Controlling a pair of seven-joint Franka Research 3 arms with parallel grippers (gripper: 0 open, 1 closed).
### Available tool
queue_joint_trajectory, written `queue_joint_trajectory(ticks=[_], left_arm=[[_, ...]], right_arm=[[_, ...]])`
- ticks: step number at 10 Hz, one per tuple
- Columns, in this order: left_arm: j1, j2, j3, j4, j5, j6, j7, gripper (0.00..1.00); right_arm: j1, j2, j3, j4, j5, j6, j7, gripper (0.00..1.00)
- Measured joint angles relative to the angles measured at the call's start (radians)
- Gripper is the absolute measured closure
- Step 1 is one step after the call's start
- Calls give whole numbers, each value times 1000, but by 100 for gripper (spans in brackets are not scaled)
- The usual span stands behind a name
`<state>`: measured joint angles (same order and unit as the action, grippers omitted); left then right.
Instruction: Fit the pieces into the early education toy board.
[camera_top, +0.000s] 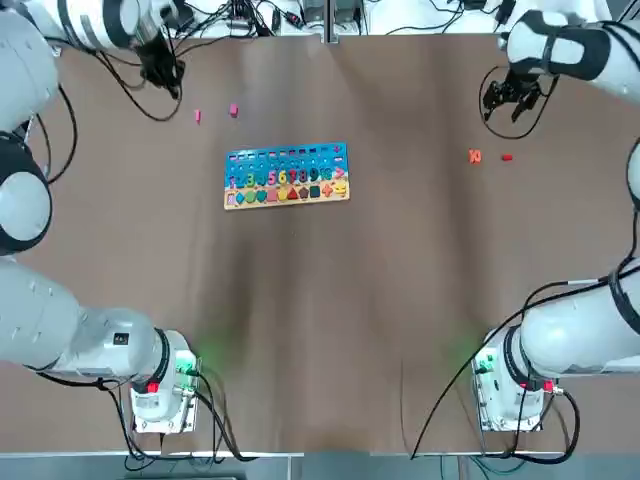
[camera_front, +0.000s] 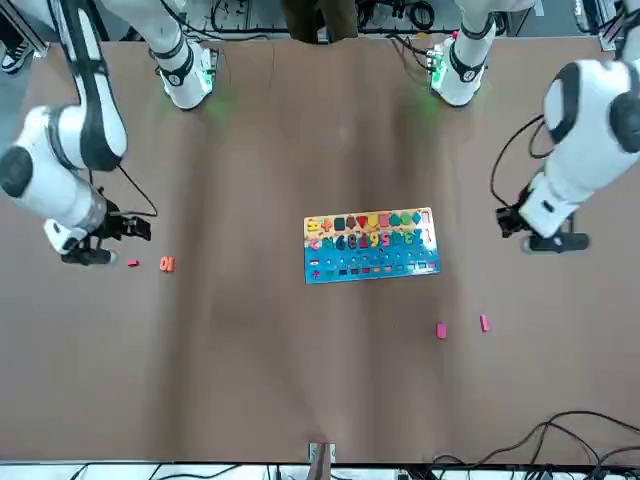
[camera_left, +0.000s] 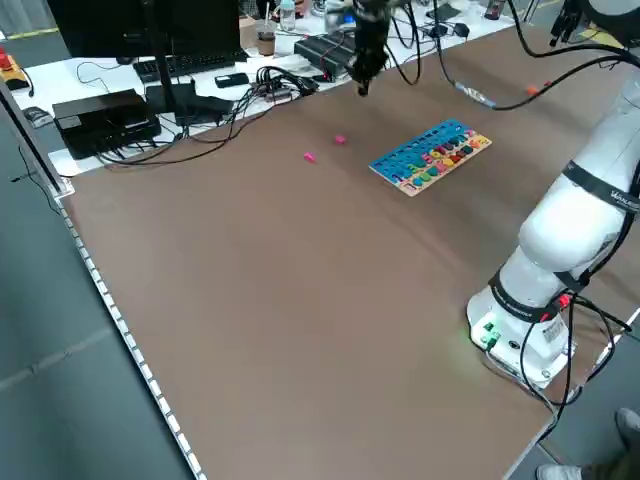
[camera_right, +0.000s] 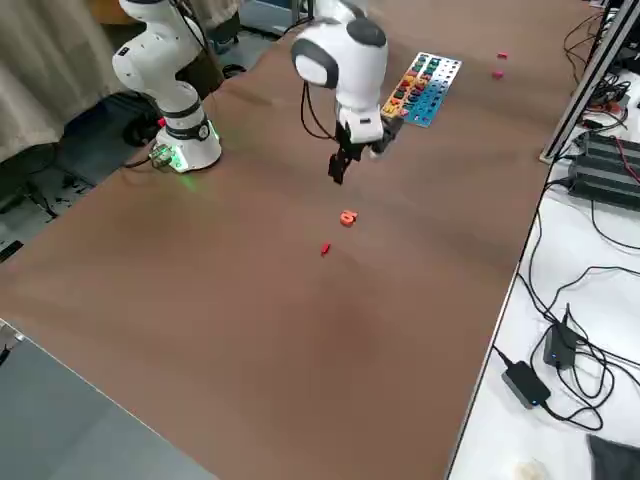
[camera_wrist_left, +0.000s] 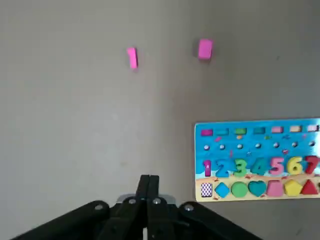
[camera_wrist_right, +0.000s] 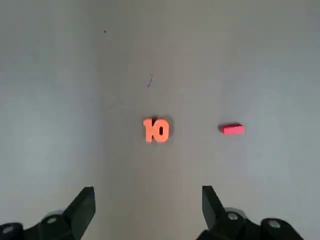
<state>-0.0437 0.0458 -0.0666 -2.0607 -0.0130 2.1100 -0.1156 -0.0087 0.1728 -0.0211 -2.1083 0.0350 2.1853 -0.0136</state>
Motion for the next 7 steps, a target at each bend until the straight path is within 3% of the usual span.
queue_joint_trajectory(ticks=[2, 5, 7], left_arm=[[-1, 24, -8, -83, 0, 71, 0, 99], [-12, 152, -39, -94, 5, 202, -12, 99], [-23, 197, -50, -96, 7, 212, -70, 99]], right_arm=[[0, 68, 0, -25, 0, 99, 0, 9], [1, 130, 0, -31, 0, 187, 0, 11], [1, 179, 0, -32, 0, 253, 0, 12]])
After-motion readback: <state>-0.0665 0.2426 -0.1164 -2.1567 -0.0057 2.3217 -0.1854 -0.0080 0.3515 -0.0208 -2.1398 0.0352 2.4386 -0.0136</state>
